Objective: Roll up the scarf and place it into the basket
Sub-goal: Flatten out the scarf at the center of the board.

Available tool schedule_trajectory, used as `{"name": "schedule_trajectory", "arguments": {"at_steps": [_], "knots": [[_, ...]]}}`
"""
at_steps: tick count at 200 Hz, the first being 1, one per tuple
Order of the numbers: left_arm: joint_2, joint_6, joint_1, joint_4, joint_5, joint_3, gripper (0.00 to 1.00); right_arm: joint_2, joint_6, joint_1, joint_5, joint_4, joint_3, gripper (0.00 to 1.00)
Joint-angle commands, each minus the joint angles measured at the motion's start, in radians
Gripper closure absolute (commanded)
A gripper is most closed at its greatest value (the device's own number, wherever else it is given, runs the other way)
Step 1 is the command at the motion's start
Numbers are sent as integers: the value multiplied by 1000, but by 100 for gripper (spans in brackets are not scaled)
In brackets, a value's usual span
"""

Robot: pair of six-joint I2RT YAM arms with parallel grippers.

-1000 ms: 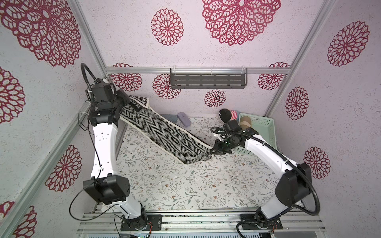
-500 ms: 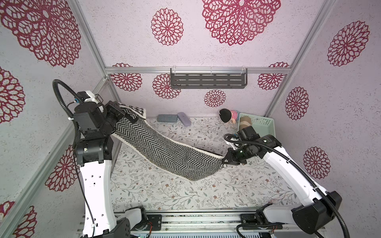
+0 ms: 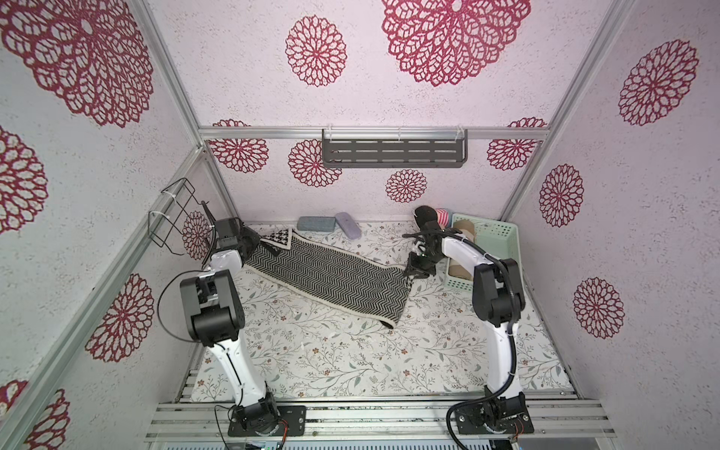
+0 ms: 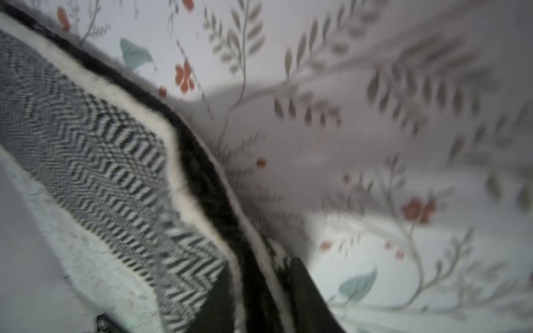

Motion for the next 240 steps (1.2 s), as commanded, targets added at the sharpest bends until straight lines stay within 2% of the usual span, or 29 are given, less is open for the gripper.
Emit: {"name": "schedule_trajectory", "arguments": {"at_steps": [1, 22, 37, 72, 103, 119, 151, 187, 200, 223, 240], "knots": [[26, -1, 12, 104, 40, 114, 91, 19, -11, 1, 86, -57, 139, 50], [61, -12, 29, 17, 28, 150, 81, -3, 1, 0, 118, -49, 122, 41], [43, -28, 44, 15, 15, 103, 75, -77, 19, 1, 119, -1, 14, 37], [7, -28, 93, -36, 1, 45, 77, -334, 94, 13, 161, 120, -314, 33], [17, -29, 107, -58, 28, 38, 82, -517, 236, 91, 168, 283, -596, 31], [27, -39, 107, -56, 37, 32, 86, -539, 328, 161, 179, 363, -694, 33], [38, -46, 109, -45, 51, 21, 94, -504, 451, 263, 206, 478, -779, 34], [28, -36, 118, -59, 50, 15, 92, -452, 531, 324, 197, 561, -807, 34], [25, -25, 123, -86, 50, 21, 87, -443, 543, 333, 194, 575, -812, 40], [20, -16, 128, -120, 65, 22, 87, -460, 538, 334, 211, 541, -815, 69], [8, -11, 126, -124, 86, 10, 87, -489, 499, 333, 257, 446, -799, 79]]}}
